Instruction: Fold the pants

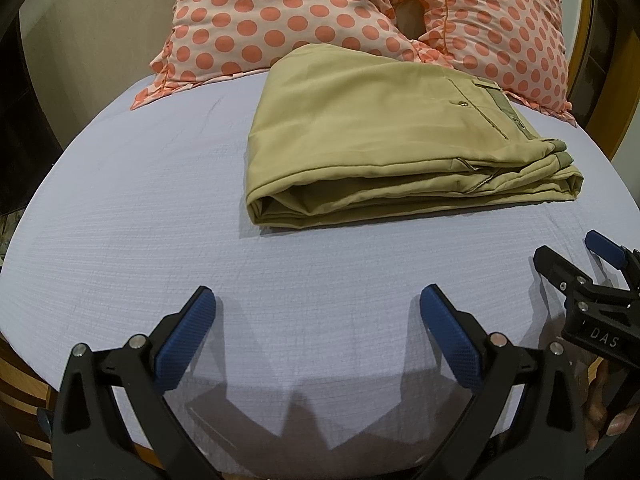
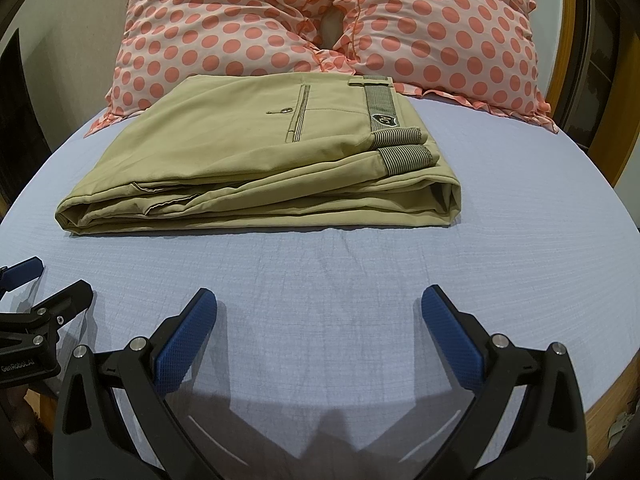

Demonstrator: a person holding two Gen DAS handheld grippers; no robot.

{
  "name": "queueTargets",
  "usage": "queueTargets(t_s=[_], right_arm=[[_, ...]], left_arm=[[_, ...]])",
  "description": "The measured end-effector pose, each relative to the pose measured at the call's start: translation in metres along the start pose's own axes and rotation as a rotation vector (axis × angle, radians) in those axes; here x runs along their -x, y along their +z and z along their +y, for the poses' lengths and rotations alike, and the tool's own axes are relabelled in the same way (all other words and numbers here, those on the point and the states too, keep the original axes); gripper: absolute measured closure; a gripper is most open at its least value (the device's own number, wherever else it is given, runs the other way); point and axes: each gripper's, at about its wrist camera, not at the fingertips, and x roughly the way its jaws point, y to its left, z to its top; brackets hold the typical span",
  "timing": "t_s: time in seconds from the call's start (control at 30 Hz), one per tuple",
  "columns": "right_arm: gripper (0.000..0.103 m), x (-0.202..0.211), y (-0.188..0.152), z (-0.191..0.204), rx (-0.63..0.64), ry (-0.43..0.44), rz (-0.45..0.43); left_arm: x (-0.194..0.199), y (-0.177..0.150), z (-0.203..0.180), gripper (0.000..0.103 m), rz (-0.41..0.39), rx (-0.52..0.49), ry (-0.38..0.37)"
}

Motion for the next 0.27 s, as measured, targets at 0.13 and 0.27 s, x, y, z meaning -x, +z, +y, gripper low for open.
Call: queueTargets(t_s=[0.13,0.27], right_arm=[[0.001,0.0001,0.0000,0.0000,0.000,0.000,-0.001],[0.001,0.0001,0.0009,-0.0006,-0.002,0.000,-0.001]], left_arm=[[0.0001,-0.0003,-0.0004,0.002,0.002,-0.001,-0.001],[0.0001,-0.0003,-0.0012,0.002,0.001,0.000,0.000]])
